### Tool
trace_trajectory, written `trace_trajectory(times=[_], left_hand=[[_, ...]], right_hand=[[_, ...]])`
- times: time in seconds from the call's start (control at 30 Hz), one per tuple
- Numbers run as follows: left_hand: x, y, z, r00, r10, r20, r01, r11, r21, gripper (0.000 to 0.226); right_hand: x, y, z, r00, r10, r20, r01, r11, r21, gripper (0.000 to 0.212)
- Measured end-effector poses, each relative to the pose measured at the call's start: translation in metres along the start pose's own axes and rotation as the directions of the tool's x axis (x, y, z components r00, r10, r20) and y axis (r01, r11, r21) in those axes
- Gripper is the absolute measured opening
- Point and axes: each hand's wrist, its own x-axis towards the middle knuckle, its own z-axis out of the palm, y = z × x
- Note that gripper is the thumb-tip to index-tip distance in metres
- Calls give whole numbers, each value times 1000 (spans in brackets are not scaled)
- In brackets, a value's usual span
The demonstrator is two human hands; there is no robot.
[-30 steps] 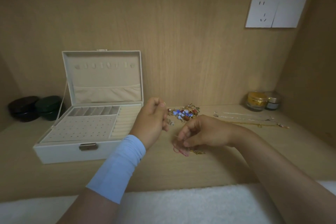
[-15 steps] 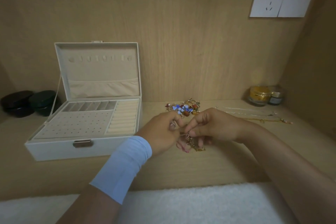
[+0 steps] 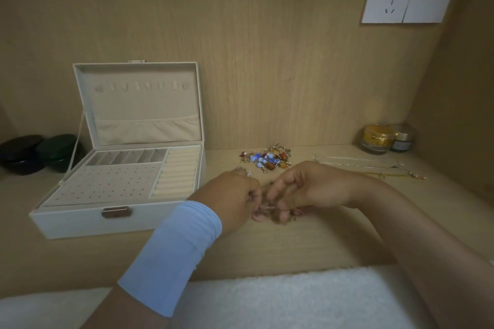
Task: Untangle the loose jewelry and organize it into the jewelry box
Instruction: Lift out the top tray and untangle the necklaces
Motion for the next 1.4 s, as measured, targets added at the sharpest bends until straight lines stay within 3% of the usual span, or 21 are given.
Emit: trace_trajectory(times=[0.17,0.27,0.37,0.67,0.83,0.93,1.03,1.13,1.3,1.4], left_hand=[[-2,-3,-3,1000,-5,2,5,998,58,10],[-2,-2,-5,1000,-19,-8,19,1000,1,9],[-5,-2,-7,999,-46,9,47,995,-86,16],[-7,6,-8,994,-87,64,95,987,-132,24],[-5,3,-5,993,-85,79,100,970,-224,10],[-6,2,-6,995,-91,47,97,983,-159,9],[-8,4,-10,998,-52,-32,54,995,81,12],[-11,2,-13,1000,3,11,-5,980,199,14],[-13,-1,-12,990,-37,133,8,976,215,12],[-14,-2,-16,989,-82,124,60,984,168,13]], right_hand=[[0,-1,2,998,43,-55,-52,983,-177,9],[-2,-3,2,994,52,-97,-72,975,-211,9],[-3,-6,3,991,23,-130,-48,980,-195,12],[-4,-9,6,994,3,-108,-19,989,-146,31],[-3,-8,7,993,7,-117,-15,997,-72,31],[-4,-11,7,996,15,-86,-20,998,-65,29],[-10,-14,5,999,49,-4,-49,991,-121,17],[-14,-15,2,994,93,52,-83,982,-171,14],[-23,-18,-9,988,111,103,-82,964,-253,13],[-22,-17,-8,998,57,12,-53,978,-200,18]])
